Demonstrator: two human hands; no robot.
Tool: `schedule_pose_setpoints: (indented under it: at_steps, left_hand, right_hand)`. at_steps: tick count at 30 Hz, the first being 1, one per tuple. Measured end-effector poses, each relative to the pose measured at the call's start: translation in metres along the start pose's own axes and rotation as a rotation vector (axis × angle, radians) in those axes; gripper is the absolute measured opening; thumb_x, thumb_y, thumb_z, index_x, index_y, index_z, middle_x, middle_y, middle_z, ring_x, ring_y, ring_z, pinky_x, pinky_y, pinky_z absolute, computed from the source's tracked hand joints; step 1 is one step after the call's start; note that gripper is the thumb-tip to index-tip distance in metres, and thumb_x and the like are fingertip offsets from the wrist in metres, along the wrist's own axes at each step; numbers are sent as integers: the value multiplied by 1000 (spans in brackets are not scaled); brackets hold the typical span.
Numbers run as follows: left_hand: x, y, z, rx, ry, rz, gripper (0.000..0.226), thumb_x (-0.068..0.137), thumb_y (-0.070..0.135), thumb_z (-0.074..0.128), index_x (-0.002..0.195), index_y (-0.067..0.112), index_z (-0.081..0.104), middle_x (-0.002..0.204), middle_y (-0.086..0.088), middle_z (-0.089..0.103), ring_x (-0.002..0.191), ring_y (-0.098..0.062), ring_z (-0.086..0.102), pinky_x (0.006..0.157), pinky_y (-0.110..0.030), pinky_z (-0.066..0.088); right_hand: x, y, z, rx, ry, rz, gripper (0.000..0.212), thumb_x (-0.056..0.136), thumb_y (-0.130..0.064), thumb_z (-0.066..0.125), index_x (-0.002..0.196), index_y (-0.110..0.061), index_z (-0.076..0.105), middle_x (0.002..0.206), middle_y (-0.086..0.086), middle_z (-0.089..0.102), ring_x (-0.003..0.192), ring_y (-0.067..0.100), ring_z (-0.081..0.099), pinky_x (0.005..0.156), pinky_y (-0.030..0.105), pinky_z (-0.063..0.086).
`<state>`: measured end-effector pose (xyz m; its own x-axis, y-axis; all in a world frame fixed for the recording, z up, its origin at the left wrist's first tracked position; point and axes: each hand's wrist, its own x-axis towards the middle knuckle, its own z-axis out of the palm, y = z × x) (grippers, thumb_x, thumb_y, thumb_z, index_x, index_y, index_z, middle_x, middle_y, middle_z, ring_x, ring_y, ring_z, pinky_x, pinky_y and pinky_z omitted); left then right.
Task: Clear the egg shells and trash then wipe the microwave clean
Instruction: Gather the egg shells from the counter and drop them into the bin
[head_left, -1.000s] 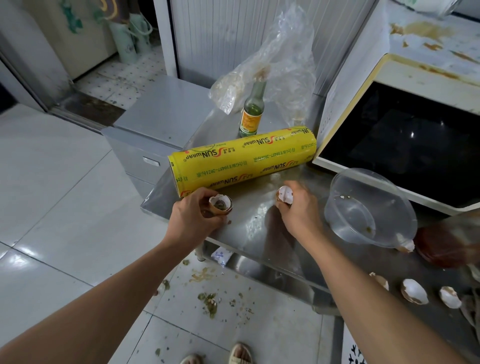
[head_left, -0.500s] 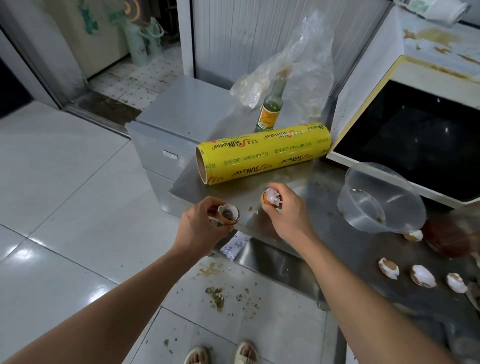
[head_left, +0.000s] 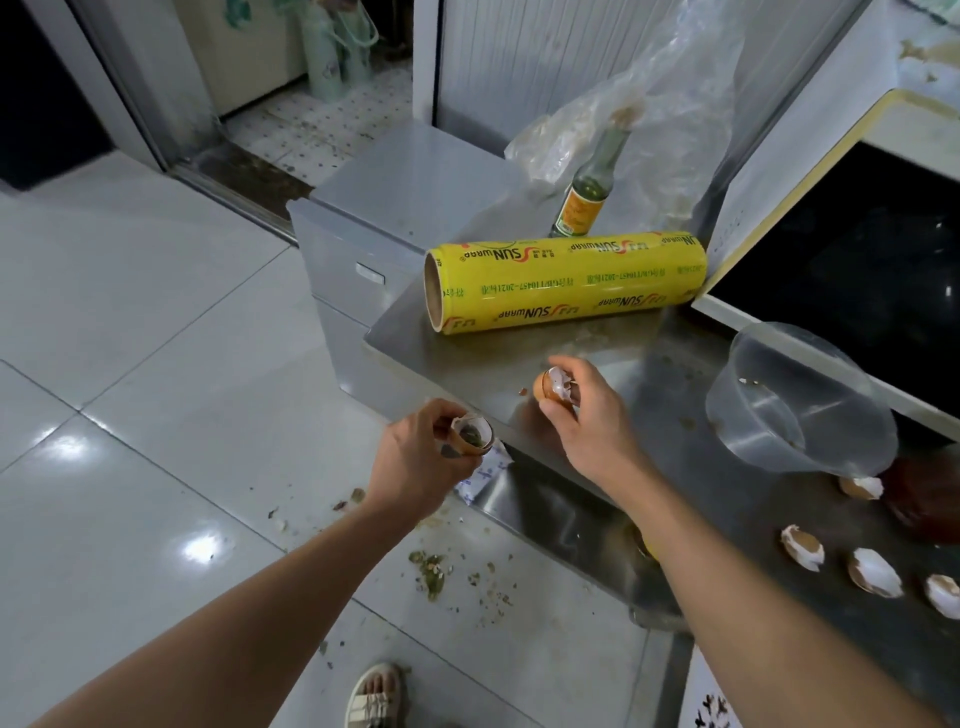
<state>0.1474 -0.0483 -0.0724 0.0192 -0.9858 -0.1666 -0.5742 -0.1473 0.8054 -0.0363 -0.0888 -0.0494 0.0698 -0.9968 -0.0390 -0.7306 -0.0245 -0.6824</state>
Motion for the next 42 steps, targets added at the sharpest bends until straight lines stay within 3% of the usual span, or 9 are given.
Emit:
schedule_pose_setpoints:
  at_steps: [4,9,17,24,31,37,42]
  left_hand:
    - [-3,-2,12,-12,37,-26,41,70,14,79,107,18,60,92,11,60,85,-5,58,63,-6,39]
    - [-4,-9,27,-50,92,-69,45,69,13,80,108,17,59,95,6,65,85,-7,60,66,-9,41]
    - [-2,-11,41,-100,118,-78,41,71,17,80,103,18,54,96,5,64,83,-6,58,55,-6,41]
    - [2,-15,46,-111,112,-89,39,72,17,79,98,20,51,101,1,65,86,-10,58,69,-15,43]
    - [1,-18,53,-96,109,-65,41,72,18,80,102,18,52,100,0,66,87,-12,61,72,-17,48]
    - [3,-20,54,-84,124,-56,40,72,17,80,98,20,50,98,3,66,83,-10,58,70,-16,45]
    - [6,-25,57,-85,129,-68,43,71,18,81,102,19,52,101,2,66,86,-11,59,73,-18,48]
  right_hand:
    - [-4,3,2,35,-53,-25,42,91,-15,56,131,-17,44,128,3,54,115,17,53,96,27,41]
    - [-7,6,6,69,-81,-57,40,92,-17,53,131,-19,43,124,2,55,114,15,54,96,27,40]
    - [-9,8,8,93,-117,-71,40,93,-19,53,130,-27,42,124,-4,53,115,12,53,101,30,42]
    - [-17,2,10,71,-152,-94,38,95,-22,50,131,-29,40,121,-9,49,111,8,50,94,21,37]
    - [-21,3,10,103,-121,-80,39,95,-21,50,131,-30,40,125,-7,49,116,11,52,102,31,42]
    - [-26,3,10,93,-166,-89,40,94,-20,52,131,-30,40,124,-7,50,111,10,54,97,24,41]
    - [-21,1,10,113,-124,-85,39,94,-19,51,130,-29,41,123,-7,50,112,10,54,100,28,43]
